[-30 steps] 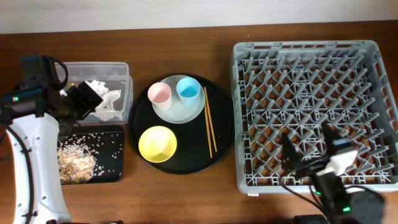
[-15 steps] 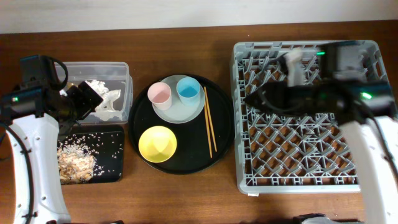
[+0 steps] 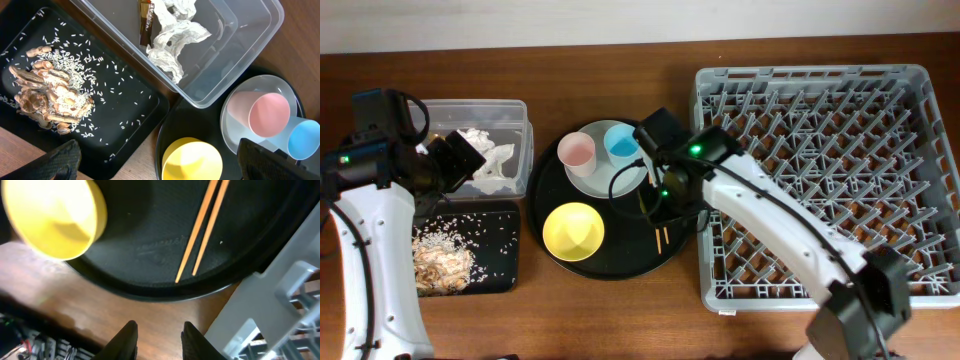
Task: Sort waste into correct bins and load items into the dishwasher rack
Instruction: 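Lower the right gripper onto the wooden chopsticks and grasp them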
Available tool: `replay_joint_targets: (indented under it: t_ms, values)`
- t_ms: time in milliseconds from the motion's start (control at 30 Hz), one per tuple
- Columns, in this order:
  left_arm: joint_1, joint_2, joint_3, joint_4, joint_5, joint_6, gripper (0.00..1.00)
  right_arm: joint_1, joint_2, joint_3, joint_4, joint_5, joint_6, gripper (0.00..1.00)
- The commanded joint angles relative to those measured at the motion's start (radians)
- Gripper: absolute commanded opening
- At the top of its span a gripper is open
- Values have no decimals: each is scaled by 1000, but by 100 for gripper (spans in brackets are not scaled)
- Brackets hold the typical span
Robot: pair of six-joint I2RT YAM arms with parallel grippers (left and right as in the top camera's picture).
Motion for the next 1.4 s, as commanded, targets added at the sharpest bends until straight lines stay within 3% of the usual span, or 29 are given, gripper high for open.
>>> replay_joint_targets:
  t_ms: [0,467,667,733,933,1067,1300,1367]
  values:
    - [2,-17,6,-1,3,2,99,6,46,-56,42,22,35,31]
    - [2,-17,6,-1,2,2,99,6,48,-502,695,72,52,32]
    - [3,-17,6,-1,3,2,99,7,48,-510,716,120,84,27]
    - [2,-17,6,-1,3,2,99,7,48,-514,716,120,84,16]
    - [2,-17,6,-1,3,2,99,40,48,-519,705,122,158,4]
    - [2,-17,6,-1,3,2,99,59,39,-513,701,136,188,4]
    - [2,-17,6,-1,3,2,99,58,-200,-478,626,148,192,4]
    - [2,-17,6,-1,2,2,99,58,-332,-478,577,248,192,4]
